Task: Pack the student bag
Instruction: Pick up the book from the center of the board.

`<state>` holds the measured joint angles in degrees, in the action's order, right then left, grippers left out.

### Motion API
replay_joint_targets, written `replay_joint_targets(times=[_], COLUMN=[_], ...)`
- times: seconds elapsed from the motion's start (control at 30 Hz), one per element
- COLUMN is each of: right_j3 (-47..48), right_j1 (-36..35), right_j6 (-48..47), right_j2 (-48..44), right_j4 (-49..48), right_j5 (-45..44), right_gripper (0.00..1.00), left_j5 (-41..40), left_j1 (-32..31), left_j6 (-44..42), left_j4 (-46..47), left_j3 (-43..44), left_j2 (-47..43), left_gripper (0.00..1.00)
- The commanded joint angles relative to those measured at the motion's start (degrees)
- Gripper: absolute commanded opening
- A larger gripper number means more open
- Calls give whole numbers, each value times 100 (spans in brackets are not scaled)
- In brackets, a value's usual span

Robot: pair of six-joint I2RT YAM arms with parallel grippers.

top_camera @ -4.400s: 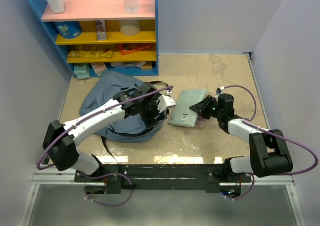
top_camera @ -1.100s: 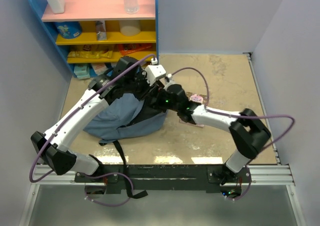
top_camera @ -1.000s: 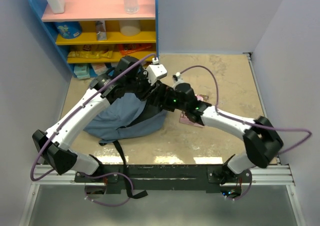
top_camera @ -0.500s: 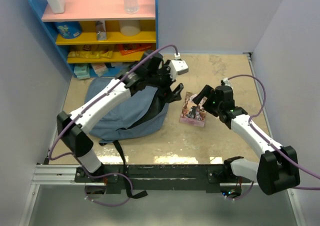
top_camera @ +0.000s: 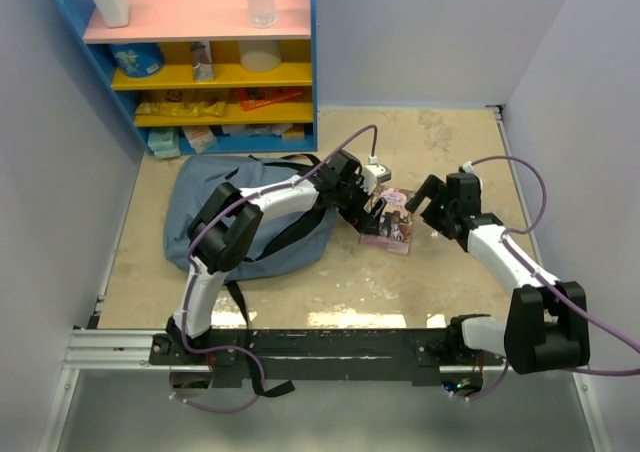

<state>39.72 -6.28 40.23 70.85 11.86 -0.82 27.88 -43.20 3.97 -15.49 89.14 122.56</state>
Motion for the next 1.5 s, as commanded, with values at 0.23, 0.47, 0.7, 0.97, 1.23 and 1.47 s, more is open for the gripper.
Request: replay_joint_targets(times=[0.23,0.47,0.7,0.97,1.23,1.47], right_j3=[-342,-334,-544,-922,-1116,-1336], right_j1=[66,57,57,48,57,57], right_j6=[-59,47,239,652,776,803], right_j2=[684,1264,1528,1520,1502,976], right_j4=[-702,-1133,-1545,-2240,-2513,-2750], right_j5=[249,275,459,934,1180,1619], right_gripper=[87,84,81,69,62,57], left_j5=[-353,-292,112,849,1518,1335], left_j1=[171,154,58,5,22,22], left_j6=[825,921,1018,1307,1817,1696], left_j4=[819,600,503,747,1791,1698], left_j3=[244,454,674,517,25,112], left_j2=[347,715,936,814,137,180], left_gripper=[100,100,100,93,58,55])
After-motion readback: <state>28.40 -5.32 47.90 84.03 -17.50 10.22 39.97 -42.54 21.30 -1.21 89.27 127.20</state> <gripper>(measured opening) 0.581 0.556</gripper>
